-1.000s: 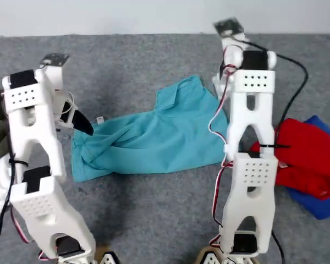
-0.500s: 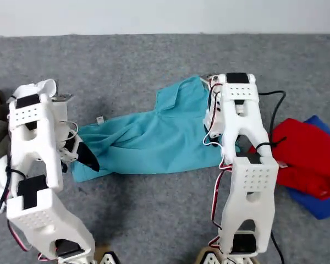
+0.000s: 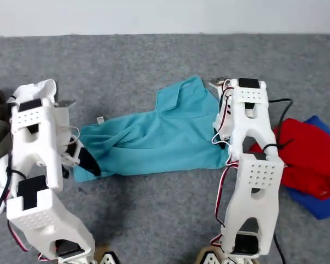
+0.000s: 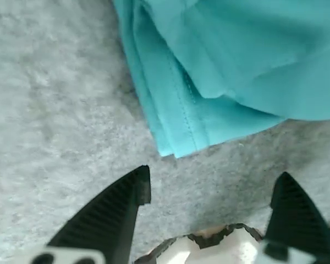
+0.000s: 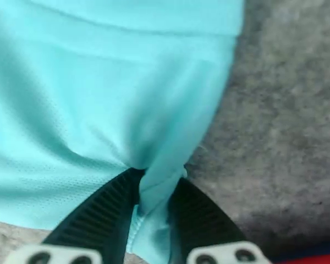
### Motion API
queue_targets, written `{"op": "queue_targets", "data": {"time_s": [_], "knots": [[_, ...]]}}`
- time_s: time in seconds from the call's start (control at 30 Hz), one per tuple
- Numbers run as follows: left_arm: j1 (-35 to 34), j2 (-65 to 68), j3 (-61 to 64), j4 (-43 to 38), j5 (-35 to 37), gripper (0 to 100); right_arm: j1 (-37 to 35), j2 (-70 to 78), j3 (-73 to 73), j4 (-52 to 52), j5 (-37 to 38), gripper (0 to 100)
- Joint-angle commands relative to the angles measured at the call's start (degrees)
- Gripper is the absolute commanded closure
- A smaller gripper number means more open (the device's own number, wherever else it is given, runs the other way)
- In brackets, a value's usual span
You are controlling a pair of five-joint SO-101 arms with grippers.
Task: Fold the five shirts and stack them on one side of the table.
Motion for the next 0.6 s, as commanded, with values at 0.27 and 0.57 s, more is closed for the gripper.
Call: {"op": "queue_targets", "data": {"time_s": [0.27,0.57], "knots": [[-0.44,-2.55,8.22,-5.89,-2.11,66,7.34,0.75,-16.35,11.38,6.95,98.9],[-0.44,-2.64,8.13,-5.19,-2.46,66,8.48,2.24,-17.41,11.38,5.8,96.0]]}}
